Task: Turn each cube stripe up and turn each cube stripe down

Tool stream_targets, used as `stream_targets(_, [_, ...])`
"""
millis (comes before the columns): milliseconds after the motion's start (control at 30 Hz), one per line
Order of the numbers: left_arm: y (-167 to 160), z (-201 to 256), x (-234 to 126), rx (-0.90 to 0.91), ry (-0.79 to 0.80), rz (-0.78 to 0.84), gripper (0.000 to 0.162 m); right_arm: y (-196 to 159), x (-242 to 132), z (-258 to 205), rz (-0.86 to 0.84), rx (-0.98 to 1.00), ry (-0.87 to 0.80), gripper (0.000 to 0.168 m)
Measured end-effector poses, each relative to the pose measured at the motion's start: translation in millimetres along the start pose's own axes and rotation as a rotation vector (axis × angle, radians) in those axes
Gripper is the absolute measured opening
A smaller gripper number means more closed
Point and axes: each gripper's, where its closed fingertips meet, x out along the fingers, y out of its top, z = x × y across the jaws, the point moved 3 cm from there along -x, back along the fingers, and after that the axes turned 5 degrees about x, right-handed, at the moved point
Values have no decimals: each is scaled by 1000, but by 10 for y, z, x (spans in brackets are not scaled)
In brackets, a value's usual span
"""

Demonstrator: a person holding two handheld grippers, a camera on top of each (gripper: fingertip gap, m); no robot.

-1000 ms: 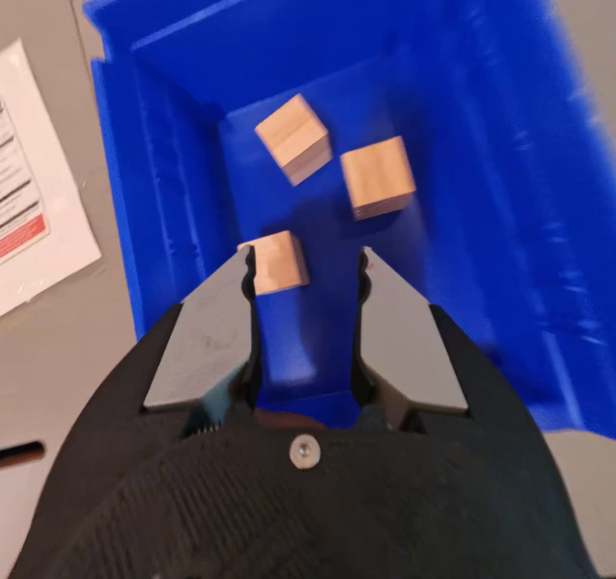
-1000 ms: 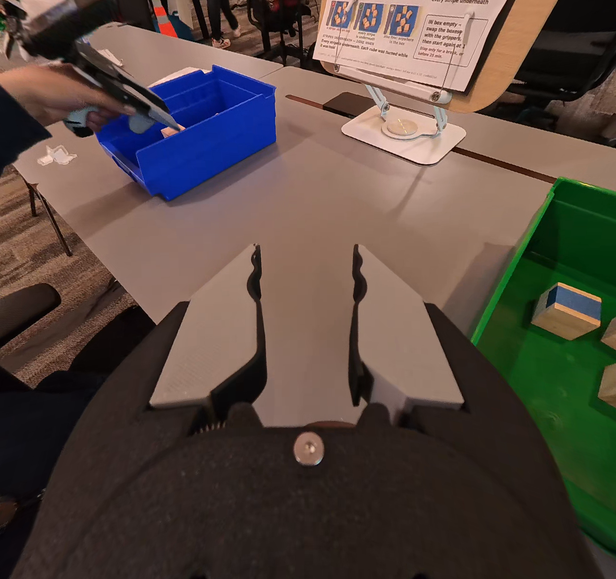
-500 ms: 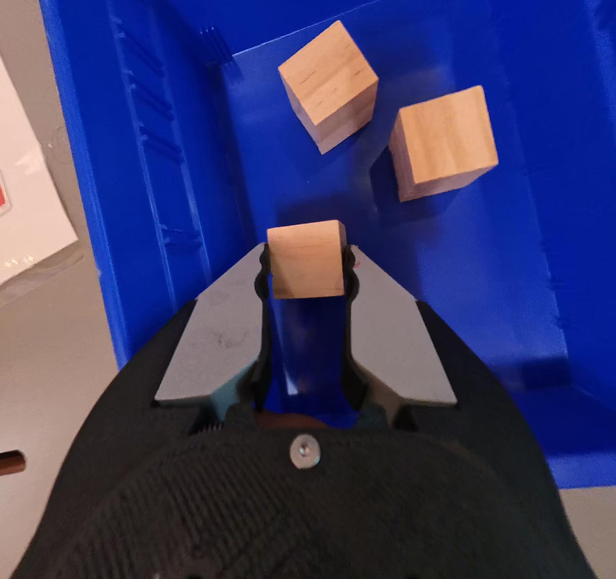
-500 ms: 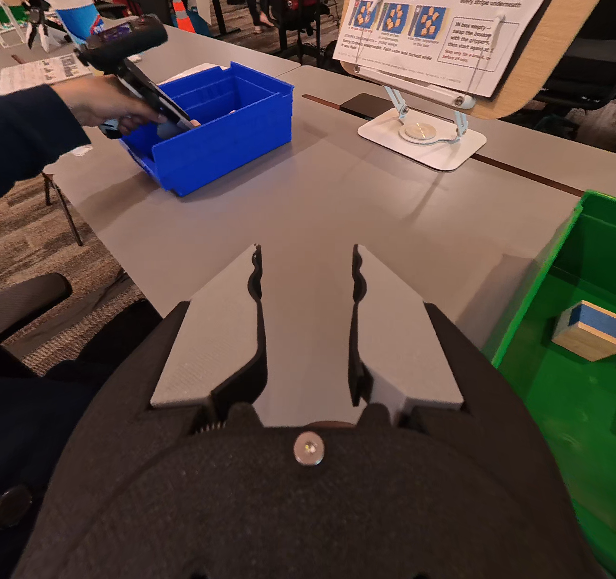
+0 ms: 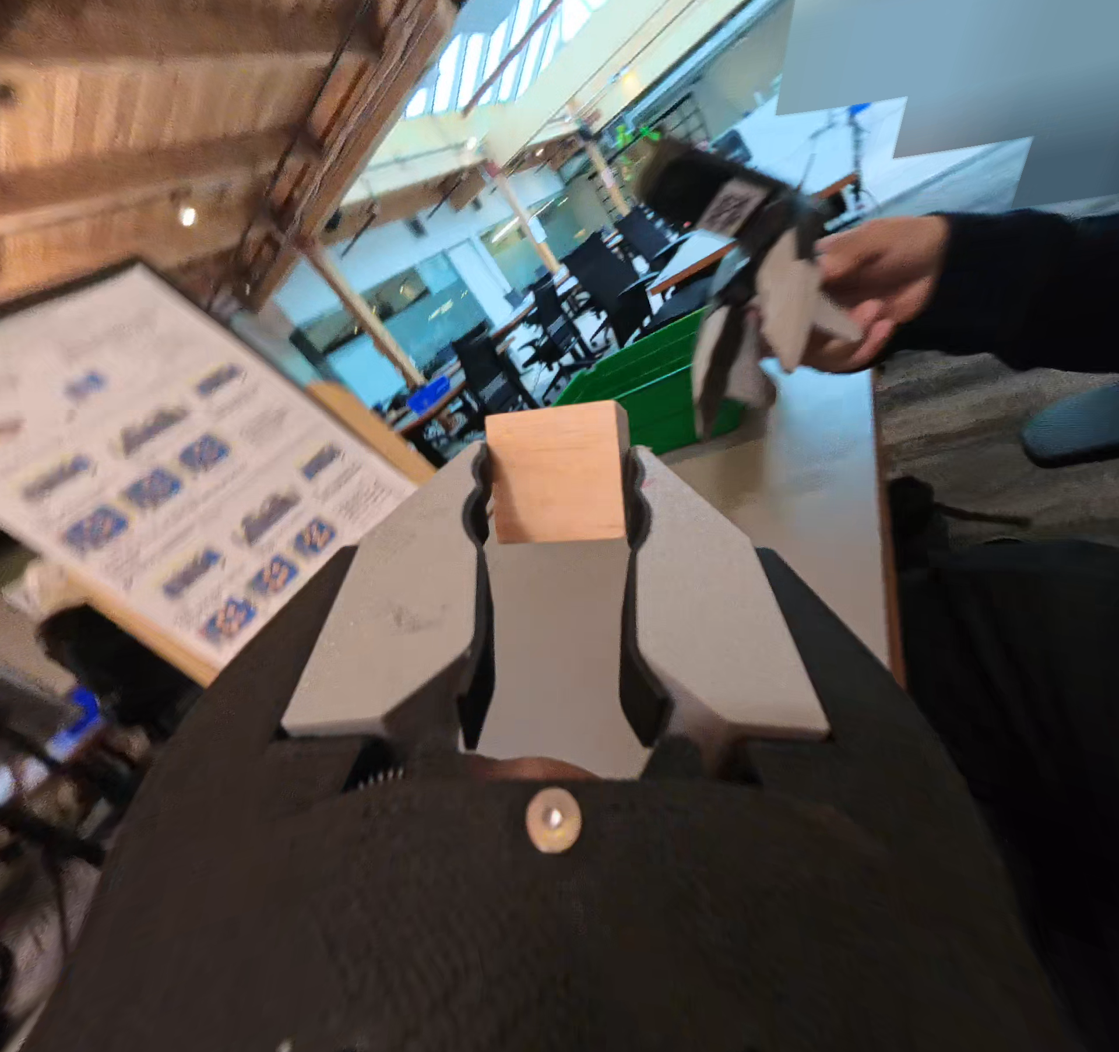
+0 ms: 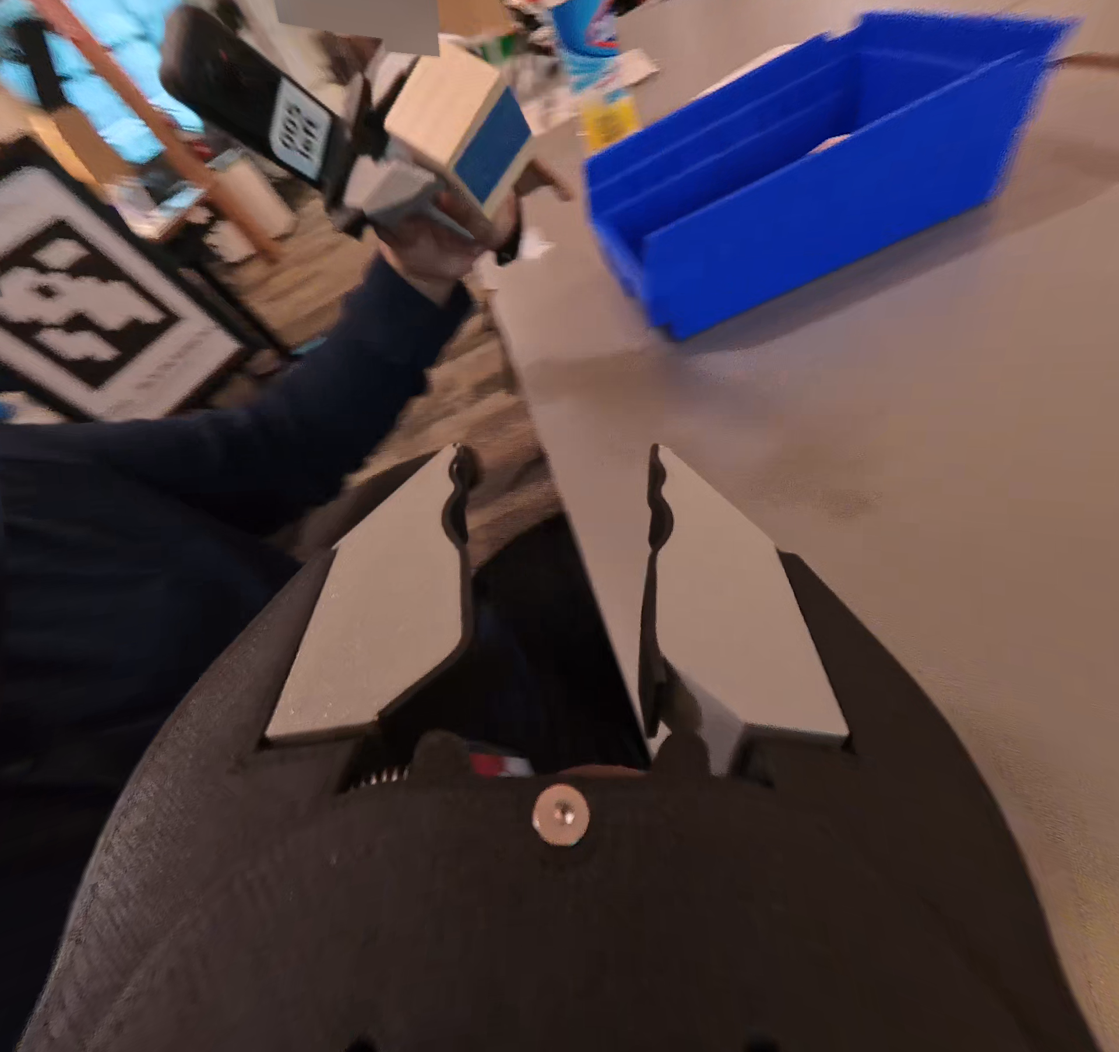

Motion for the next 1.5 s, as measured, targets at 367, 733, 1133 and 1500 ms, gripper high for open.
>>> stream_targets(367, [678,1056,279,149,-98,383,43,-3,183,-802,24,144,557,62])
stream_targets(733, [518,877,210,-77,-97,503,43,-5,220,-850,20,162,515,62])
stream_targets(1133, [244,1002,486,42,-35,156,44,65,243,-532,99,161,341,45])
stream_targets(1500, [-386,420,362,-190,187,-268,37,176,-2182,1601,326,19,-1072,45])
